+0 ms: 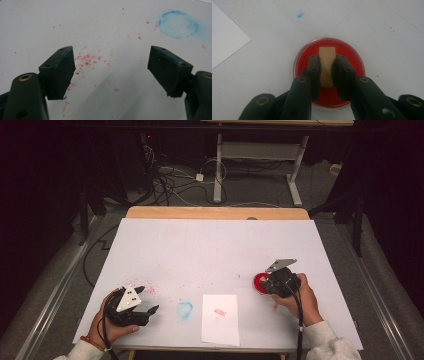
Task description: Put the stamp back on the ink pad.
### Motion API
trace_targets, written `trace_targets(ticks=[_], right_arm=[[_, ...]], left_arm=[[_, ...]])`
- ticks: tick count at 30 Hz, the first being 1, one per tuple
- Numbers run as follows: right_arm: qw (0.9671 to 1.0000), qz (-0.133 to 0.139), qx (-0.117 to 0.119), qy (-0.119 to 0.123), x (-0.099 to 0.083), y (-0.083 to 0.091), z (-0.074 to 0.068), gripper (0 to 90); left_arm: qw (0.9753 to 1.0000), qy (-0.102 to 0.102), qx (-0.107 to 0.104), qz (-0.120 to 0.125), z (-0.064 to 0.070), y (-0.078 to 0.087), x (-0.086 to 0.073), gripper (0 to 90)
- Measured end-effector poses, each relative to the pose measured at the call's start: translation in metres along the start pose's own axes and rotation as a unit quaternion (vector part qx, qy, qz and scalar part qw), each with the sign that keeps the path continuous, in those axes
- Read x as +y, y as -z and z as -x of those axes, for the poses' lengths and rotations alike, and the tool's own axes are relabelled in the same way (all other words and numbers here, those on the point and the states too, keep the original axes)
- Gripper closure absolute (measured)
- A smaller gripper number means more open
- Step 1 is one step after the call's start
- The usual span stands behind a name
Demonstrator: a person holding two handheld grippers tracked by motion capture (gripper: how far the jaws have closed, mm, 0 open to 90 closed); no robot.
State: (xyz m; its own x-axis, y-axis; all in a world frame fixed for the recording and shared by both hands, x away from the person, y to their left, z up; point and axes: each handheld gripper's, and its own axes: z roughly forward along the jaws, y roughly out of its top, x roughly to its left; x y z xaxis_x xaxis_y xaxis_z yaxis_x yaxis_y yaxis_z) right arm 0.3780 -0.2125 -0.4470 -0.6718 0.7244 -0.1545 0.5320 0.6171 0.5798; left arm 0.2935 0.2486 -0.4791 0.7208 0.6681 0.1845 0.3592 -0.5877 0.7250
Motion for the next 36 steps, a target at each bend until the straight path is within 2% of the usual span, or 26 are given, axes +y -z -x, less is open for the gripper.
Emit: trace_targets(ticks=[8, 12, 18, 28, 32, 36], right_arm=[[1.0, -0.001, -0.004, -0.002, -0.0009, -0.0011, -0.0012, 76.1], [0.9999, -0.004, -0.01, 0.004, -0.0006, -0.0013, -0.0028, 76.3], [1.0, -0.002, -0.005, -0.004, -0.0013, -0.0013, -0.0016, 76.0], [0.9999, 0.001, -0.009, 0.007, -0.0005, 0.0, -0.0032, 75.7], [0.9999, 0.004, -0.009, 0.006, -0.0001, 0.0015, -0.0033, 73.4], [0.9998, 0.02, -0.01, 0.0, 0.0027, 0.0081, -0.0039, 69.1]], left_arm=[[1.0, -0.002, 0.0, -0.002, 0.0004, 0.0001, 0.0001, 21.2], [1.0, -0.003, 0.0, -0.002, 0.0006, 0.0001, 0.0004, 21.2], [1.0, -0.004, 0.001, -0.002, 0.0007, 0.0002, 0.0005, 21.2], [1.0, -0.004, 0.002, -0.002, 0.0008, 0.0006, 0.0007, 21.2], [1.0, -0.004, 0.002, -0.002, 0.0008, 0.0008, 0.0007, 21.2], [1.0, -0.005, 0.003, -0.003, 0.0009, 0.0004, 0.0006, 21.2]])
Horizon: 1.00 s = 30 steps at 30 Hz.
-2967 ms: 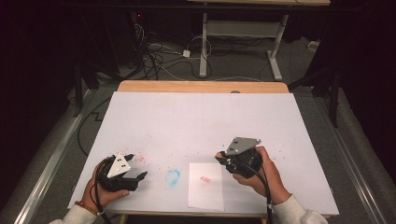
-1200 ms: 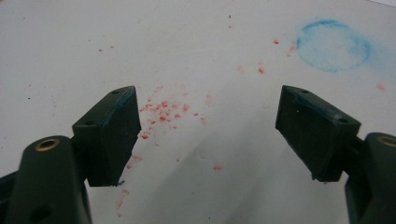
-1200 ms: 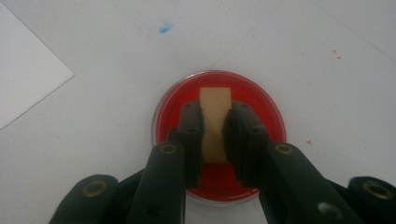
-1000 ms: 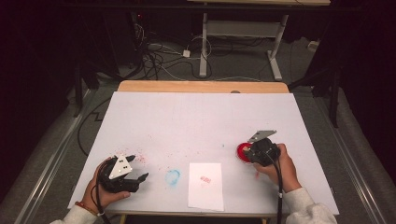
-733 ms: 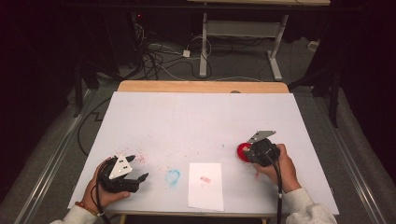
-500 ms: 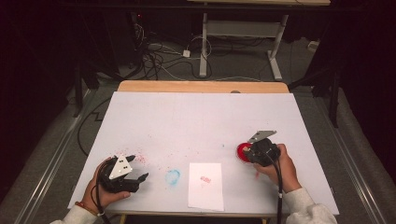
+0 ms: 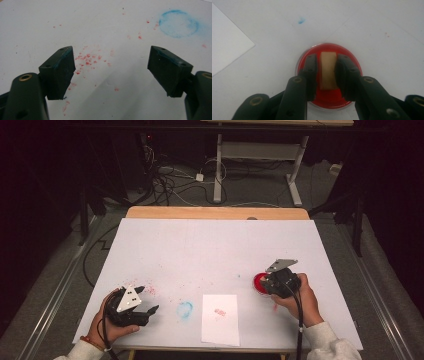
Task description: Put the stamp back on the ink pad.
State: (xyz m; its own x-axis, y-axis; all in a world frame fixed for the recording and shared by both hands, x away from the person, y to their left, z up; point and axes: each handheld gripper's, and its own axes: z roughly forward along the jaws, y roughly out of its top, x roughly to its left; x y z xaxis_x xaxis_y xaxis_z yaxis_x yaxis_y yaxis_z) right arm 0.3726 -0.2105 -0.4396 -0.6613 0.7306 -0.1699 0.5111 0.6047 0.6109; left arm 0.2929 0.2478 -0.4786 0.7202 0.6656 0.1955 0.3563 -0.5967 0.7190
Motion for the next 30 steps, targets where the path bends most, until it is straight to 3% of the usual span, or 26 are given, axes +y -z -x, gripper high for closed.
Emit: trace_targets(ticks=[6, 13, 18, 21, 27, 30], right_arm=[[0.9991, 0.04, -0.006, -0.006, 0.004, 0.014, 0.001, 64.2], [0.9954, 0.095, -0.012, -0.003, 0.007, 0.028, -0.001, 59.9], [0.9932, 0.114, -0.023, 0.011, 0.008, 0.03, -0.004, 49.6], [0.9903, 0.137, -0.023, 0.006, 0.008, 0.031, -0.005, 42.8], [0.9873, 0.154, -0.04, 0.004, 0.007, 0.03, -0.009, 26.0], [0.9852, 0.165, -0.045, 0.0, 0.008, 0.031, -0.011, 21.8]], left_arm=[[1.0, 0.0, 0.0, 0.001, 0.0, 0.0, 0.0, 21.2], [1.0, 0.0, -0.001, 0.001, 0.0, 0.0, 0.0, 21.2], [1.0, 0.001, -0.002, 0.001, 0.001, 0.0, 0.0, 21.2], [1.0, 0.0, -0.002, 0.001, 0.001, -0.001, 0.0, 21.2], [1.0, 0.001, -0.003, 0.0, 0.0, -0.001, 0.0, 21.2], [1.0, 0.001, -0.003, 0.0, 0.0, -0.001, 0.0, 21.2]])
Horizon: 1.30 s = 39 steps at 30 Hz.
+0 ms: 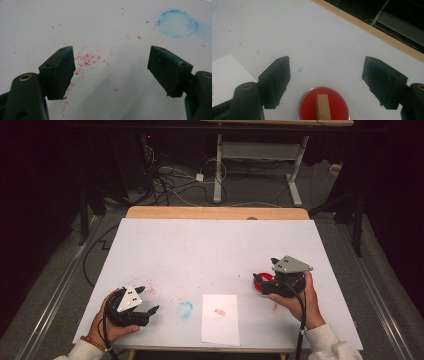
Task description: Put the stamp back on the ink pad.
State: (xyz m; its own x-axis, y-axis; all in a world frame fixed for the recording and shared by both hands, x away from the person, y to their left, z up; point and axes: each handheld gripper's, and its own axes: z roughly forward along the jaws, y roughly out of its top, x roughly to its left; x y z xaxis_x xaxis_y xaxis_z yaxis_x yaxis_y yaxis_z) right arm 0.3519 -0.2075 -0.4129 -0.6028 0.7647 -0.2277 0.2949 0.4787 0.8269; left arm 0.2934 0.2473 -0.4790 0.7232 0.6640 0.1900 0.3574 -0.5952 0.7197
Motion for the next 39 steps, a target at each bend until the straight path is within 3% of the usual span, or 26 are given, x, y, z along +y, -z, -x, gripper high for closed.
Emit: trace_targets(ticks=[9, 15, 39], right_arm=[[0.9992, 0.029, -0.007, 0.026, 0.005, 0.008, -0.007, 22.6], [0.9988, 0.034, -0.003, 0.034, 0.006, 0.014, -0.012, 22.8], [0.9966, 0.05, -0.028, 0.059, 0.003, 0.039, -0.018, 20.1]], left_arm=[[1.0, 0.001, -0.001, 0.002, 0.0, 0.0, 0.0, 21.2], [1.0, 0.0, -0.001, 0.003, 0.0, 0.001, 0.0, 21.2], [1.0, -0.001, 0.002, 0.004, 0.0, 0.001, 0.0, 21.2]])
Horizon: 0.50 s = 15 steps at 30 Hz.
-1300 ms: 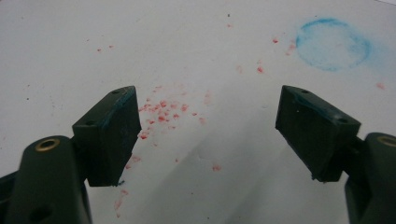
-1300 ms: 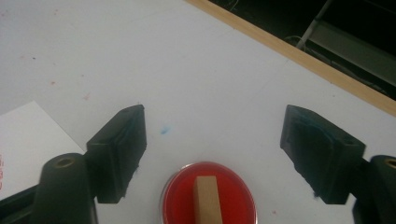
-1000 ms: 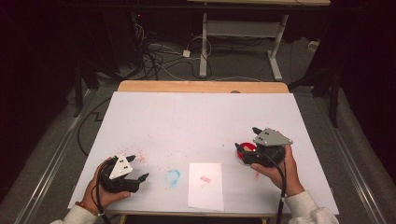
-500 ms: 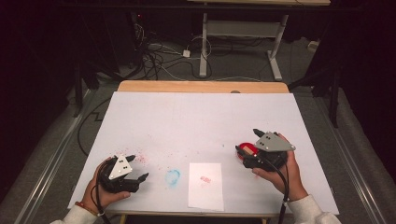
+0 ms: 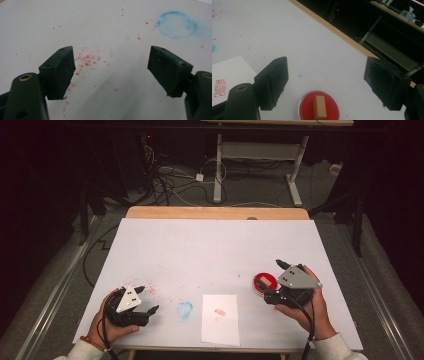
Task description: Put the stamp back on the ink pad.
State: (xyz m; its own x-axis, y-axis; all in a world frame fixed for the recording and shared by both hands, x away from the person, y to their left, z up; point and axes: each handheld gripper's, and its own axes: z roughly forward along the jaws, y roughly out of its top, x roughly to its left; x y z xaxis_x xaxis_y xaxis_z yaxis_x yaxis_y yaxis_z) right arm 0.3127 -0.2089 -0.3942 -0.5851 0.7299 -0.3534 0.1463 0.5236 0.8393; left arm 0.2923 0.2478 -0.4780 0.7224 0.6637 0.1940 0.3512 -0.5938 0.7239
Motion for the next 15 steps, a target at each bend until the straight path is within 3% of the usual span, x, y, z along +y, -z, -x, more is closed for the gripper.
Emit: trace_targets(ticks=[15], right_arm=[[1.0, 0.003, -0.007, 0.001, -0.006, 0.015, 0.001, 18.7]], left_arm=[[1.0, -0.001, -0.001, -0.001, 0.001, 0.0, 0.0, 21.2]])
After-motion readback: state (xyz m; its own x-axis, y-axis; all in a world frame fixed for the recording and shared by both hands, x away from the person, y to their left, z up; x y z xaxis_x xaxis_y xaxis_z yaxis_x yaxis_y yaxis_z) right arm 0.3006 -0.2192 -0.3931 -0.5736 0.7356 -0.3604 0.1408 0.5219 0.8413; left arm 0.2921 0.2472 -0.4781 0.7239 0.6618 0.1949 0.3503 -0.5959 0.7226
